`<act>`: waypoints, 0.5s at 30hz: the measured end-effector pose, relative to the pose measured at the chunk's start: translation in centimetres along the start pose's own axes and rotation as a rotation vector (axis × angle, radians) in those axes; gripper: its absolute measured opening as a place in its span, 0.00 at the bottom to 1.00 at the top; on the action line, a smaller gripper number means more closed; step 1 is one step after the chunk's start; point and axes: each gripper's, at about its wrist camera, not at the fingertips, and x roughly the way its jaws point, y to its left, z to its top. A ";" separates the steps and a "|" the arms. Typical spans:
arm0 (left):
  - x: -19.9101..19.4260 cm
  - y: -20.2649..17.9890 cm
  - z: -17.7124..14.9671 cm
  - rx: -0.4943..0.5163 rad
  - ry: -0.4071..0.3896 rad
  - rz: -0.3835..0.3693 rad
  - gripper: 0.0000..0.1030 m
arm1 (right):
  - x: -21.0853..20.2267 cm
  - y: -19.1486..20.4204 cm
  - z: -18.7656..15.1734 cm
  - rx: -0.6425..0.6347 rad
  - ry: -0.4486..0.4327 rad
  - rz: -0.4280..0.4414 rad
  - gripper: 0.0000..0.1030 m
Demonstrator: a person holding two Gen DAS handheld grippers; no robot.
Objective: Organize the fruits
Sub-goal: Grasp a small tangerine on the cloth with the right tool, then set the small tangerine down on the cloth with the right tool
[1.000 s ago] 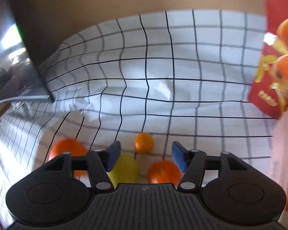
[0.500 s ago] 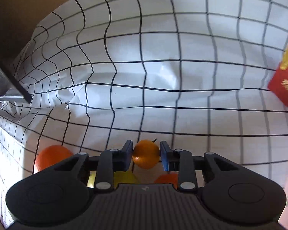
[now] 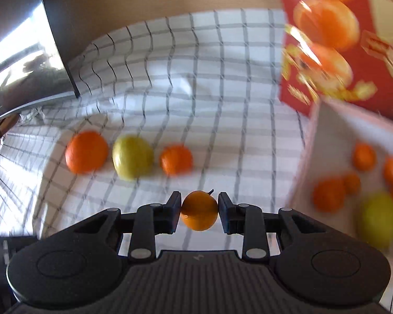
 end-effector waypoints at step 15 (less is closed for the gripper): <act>-0.1 -2.0 1.9 0.057 -0.040 0.007 0.32 | -1.5 -1.8 -8.1 0.046 -0.045 -0.144 0.45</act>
